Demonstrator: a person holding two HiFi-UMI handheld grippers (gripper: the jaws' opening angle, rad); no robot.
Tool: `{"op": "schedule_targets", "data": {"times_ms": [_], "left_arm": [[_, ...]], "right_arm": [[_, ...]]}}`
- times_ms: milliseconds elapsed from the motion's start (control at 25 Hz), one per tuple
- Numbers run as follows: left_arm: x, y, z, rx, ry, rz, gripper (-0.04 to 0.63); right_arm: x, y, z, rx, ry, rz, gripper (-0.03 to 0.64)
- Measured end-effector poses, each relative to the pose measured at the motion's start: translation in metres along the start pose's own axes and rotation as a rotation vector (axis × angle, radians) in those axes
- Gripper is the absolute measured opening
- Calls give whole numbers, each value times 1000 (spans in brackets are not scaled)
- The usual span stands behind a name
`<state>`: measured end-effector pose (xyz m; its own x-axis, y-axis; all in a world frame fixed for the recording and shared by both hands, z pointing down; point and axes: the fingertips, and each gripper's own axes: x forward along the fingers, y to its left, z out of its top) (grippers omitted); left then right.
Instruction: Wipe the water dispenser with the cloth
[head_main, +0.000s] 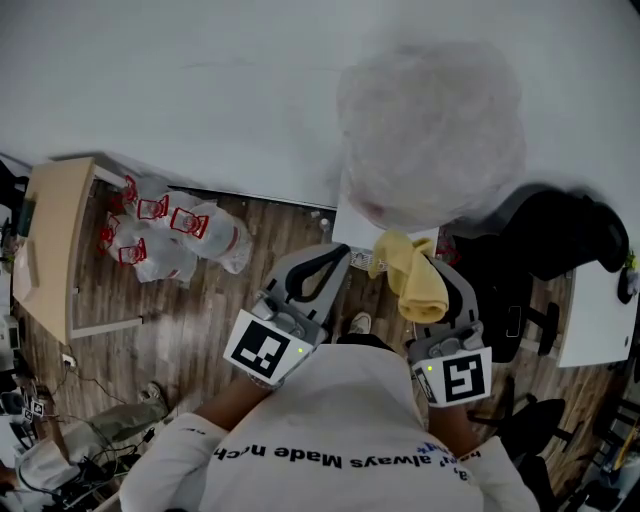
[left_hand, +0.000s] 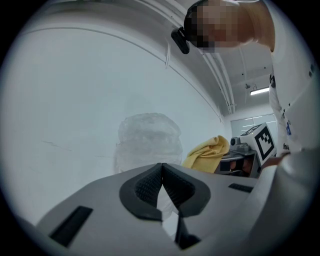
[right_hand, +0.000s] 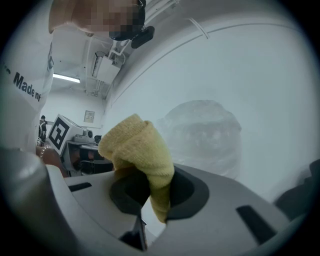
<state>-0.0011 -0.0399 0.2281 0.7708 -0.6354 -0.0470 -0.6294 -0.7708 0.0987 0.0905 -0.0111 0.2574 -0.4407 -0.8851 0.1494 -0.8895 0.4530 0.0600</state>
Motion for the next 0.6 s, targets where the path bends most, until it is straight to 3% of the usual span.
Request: {"op": "schedule_targets", "data": {"times_ms": [600], "left_arm": [[-6,18,0,-7,-2,-7,18]], "right_arm": [[52,17,-39,-49,32,-8,63]]}}
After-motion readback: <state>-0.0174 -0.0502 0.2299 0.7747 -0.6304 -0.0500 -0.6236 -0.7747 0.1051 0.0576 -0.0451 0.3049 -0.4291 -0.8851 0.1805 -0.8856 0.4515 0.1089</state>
